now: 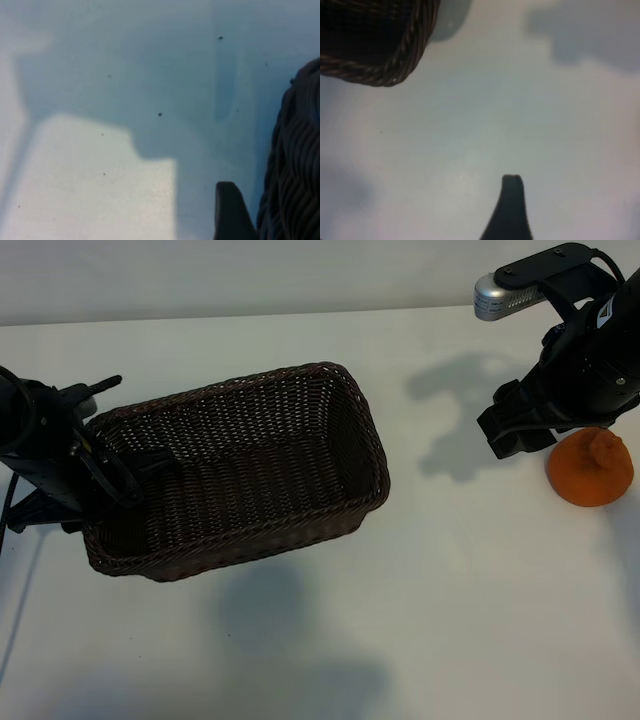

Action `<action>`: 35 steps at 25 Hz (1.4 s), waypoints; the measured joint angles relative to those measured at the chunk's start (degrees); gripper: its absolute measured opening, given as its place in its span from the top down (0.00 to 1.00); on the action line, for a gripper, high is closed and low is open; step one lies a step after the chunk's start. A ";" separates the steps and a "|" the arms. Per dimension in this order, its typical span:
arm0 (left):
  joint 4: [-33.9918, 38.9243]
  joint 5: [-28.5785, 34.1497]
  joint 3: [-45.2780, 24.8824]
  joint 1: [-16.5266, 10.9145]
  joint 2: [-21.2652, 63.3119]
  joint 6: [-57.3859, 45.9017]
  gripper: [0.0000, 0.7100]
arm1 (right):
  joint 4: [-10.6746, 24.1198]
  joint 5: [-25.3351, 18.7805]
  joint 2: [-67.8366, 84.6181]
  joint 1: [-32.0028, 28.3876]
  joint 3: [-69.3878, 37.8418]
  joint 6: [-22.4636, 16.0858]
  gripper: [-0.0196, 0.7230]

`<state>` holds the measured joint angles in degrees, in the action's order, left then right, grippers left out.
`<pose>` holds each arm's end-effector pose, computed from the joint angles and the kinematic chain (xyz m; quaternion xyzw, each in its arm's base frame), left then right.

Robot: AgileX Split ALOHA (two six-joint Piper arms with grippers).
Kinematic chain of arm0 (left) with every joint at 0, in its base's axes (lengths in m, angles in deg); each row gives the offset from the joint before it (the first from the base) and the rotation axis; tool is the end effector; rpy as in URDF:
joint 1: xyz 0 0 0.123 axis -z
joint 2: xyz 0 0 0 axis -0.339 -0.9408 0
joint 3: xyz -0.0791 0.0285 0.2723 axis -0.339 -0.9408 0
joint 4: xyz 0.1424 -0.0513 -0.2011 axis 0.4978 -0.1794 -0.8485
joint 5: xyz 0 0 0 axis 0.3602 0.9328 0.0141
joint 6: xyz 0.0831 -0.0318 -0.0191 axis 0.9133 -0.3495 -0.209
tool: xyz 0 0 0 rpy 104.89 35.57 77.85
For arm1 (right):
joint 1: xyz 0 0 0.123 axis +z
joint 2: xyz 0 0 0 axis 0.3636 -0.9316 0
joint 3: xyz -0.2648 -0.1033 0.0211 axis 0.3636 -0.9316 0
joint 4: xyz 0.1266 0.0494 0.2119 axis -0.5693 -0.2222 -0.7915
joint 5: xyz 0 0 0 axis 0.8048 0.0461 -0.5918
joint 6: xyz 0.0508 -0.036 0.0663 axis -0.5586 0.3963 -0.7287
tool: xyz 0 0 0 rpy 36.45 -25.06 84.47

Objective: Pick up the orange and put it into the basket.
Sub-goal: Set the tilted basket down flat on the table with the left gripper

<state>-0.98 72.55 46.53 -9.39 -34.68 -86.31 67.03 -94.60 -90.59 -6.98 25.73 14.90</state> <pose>0.2972 -0.0543 0.1421 -0.1951 0.9693 -0.0537 0.1400 0.2912 0.0863 0.2889 -0.1540 0.9717 0.0793 0.1606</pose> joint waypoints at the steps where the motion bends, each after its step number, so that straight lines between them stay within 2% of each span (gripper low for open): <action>1: -0.23 0.21 0.00 0.00 0.43 0.38 0.43 | 0.00 0.00 0.00 0.00 0.00 0.00 0.17; 4: -1.20 0.59 0.00 -0.46 3.03 1.87 0.43 | 0.00 0.00 0.00 0.00 0.00 0.00 0.17; 9: -6.22 1.22 0.00 -4.40 7.92 8.08 0.44 | 0.00 -0.11 0.00 0.00 0.00 0.00 0.17; 12: -13.28 2.09 0.00 -7.29 9.83 15.43 0.44 | 0.00 -0.15 0.00 0.00 0.00 0.00 0.17; 13: -16.17 2.34 0.00 -8.22 10.52 18.32 0.45 | 0.00 -0.15 0.00 0.00 0.00 0.00 0.17; 14: -19.15 2.58 0.00 -8.97 11.05 21.27 0.52 | 0.00 -0.15 0.00 0.00 0.00 0.00 0.17; 17: -26.33 3.28 -0.15 -10.82 12.87 29.42 0.53 | -0.05 -0.15 0.00 0.00 0.00 0.00 0.17; 21: -32.58 3.39 -0.40 -11.37 13.88 34.41 0.53 | -0.05 -0.15 0.00 0.00 0.00 -0.17 0.17; 30: -39.00 2.33 -0.28 -11.42 13.93 38.29 0.53 | -0.11 -0.30 0.00 0.00 0.00 -0.23 0.17; 35: -41.56 2.33 2.59 -11.42 13.05 39.95 0.53 | -0.15 -0.38 0.00 0.00 0.00 -0.23 0.17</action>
<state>-42.54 74.88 49.12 -20.81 -21.63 -46.35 66.88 -94.98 -90.59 -6.98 25.73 14.68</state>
